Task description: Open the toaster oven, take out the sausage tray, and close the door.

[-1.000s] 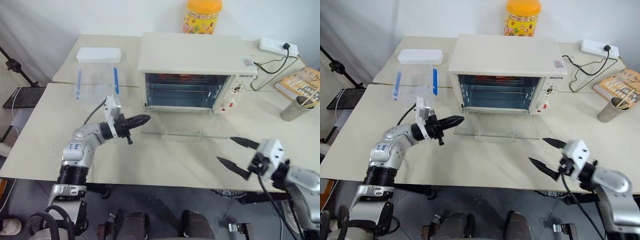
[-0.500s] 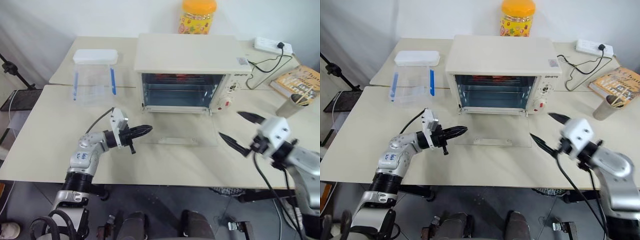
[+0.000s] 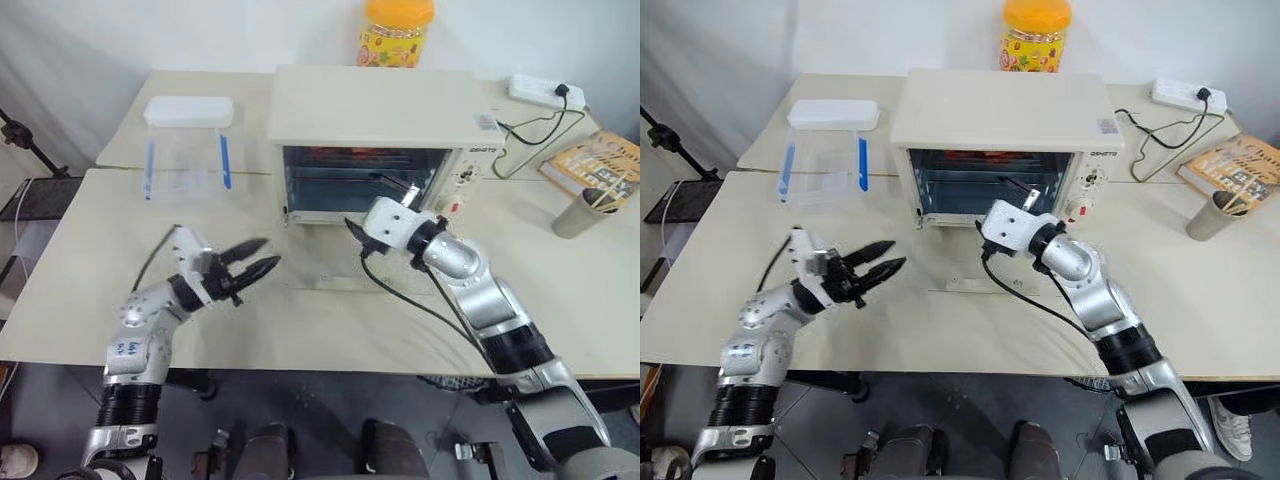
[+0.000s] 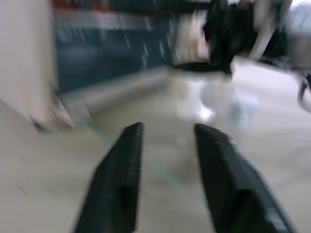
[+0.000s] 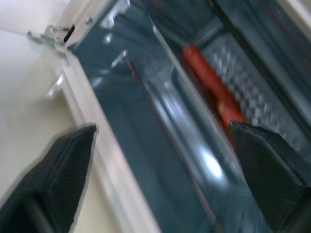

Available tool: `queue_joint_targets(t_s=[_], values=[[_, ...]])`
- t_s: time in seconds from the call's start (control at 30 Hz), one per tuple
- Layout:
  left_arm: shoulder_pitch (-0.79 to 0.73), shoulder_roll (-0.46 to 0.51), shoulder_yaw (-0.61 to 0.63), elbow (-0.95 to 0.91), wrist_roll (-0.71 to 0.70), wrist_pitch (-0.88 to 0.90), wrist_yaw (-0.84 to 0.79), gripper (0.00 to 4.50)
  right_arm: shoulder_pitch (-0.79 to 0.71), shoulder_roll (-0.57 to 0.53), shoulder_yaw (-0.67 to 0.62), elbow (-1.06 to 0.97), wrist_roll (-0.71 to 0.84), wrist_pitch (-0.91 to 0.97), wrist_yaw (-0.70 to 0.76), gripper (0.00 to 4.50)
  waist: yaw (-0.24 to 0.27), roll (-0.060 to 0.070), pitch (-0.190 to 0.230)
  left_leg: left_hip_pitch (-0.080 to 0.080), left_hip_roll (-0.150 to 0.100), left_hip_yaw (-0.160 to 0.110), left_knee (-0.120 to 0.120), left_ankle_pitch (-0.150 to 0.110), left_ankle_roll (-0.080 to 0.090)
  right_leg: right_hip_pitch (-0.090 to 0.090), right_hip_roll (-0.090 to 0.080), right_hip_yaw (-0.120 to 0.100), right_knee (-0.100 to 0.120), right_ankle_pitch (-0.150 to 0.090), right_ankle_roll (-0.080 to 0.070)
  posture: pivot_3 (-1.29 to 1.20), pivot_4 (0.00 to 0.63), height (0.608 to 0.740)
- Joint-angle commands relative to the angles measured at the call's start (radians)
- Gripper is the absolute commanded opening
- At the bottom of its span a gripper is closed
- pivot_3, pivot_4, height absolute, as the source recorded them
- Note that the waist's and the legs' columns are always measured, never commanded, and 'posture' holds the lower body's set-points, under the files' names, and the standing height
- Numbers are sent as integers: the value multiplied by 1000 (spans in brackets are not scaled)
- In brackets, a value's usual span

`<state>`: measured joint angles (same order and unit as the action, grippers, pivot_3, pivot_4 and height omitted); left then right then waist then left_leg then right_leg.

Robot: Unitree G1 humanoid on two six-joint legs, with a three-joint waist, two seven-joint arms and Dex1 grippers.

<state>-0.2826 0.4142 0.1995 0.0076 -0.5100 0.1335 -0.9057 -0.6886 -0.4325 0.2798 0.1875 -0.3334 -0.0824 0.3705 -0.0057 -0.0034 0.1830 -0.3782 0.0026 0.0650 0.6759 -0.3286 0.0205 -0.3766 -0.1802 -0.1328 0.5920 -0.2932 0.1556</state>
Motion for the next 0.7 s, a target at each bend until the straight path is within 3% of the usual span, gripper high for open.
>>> queue_joint_targets(t_s=[0.03, 0.17, 0.43, 0.53, 0.7], values=[[93, 14, 64, -162, -56, 34, 64, 3395, -98, 26, 22, 109, -121, -61, -154, 4500, -10, 0, 0, 0, 0, 0, 0, 0, 0, 0, 0, 0, 0, 0, 0, 0, 150, 740], [191, 8, 126, -318, -79, 40, 155, 4457, -232, 79, 73, 320, -225, -71, -279, 4500, -30, 0, 0, 0, 1, 0, -1, 0, 0, 0, 0, 0, 0, 0, 0, 0, 150, 740], [233, 1, 131, -396, -90, 51, 234, 4457, -354, 150, 108, 581, -254, -117, -343, 4500, -25, 0, 0, 0, 6, 0, -2, 0, -1, 0, 1, 1, 0, 0, -1, 0, 150, 740], [229, -7, 122, -399, -103, 52, 244, 4500, -374, 153, 112, 626, -257, -138, -353, 3918, -28, 0, 0, 0, 6, 0, -2, 0, -1, 0, 2, 1, 0, 0, -1, 0, 150, 740], [172, -2, 83, -342, -96, 49, 215, 4500, -388, 157, 117, 661, -268, -147, -377, 2237, -30, 1, 0, 0, 8, 0, -2, 0, -1, 0, 3, 1, 0, -1, -1, 0, 150, 740]])
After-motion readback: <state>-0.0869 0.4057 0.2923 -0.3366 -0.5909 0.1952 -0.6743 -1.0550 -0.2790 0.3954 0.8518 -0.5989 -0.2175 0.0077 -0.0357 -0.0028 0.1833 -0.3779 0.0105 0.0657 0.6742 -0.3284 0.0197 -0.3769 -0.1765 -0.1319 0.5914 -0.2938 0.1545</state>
